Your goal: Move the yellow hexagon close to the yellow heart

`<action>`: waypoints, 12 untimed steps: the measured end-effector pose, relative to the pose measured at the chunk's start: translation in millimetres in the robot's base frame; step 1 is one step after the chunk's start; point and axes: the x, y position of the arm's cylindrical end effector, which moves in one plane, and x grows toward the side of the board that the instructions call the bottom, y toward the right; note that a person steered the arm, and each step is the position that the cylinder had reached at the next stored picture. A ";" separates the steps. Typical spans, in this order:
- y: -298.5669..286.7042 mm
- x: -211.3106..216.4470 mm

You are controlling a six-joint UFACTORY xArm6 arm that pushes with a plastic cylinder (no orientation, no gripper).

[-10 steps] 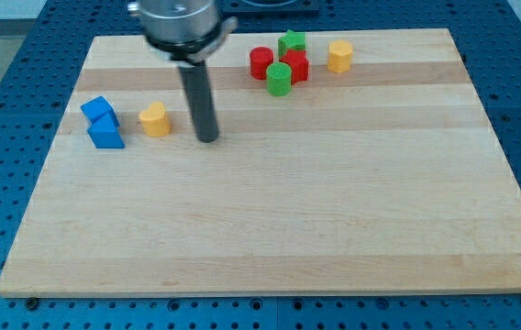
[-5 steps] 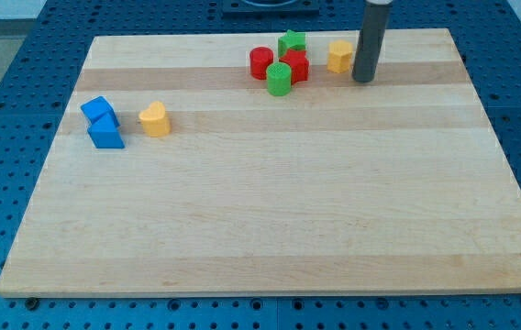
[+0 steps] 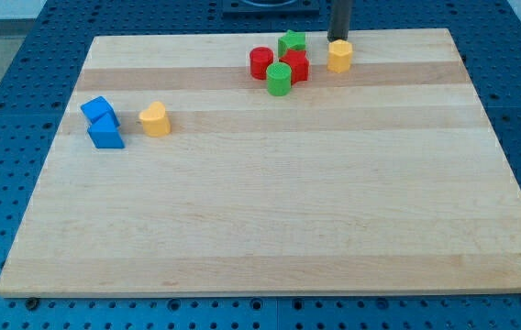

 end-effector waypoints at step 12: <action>-26.9 124.2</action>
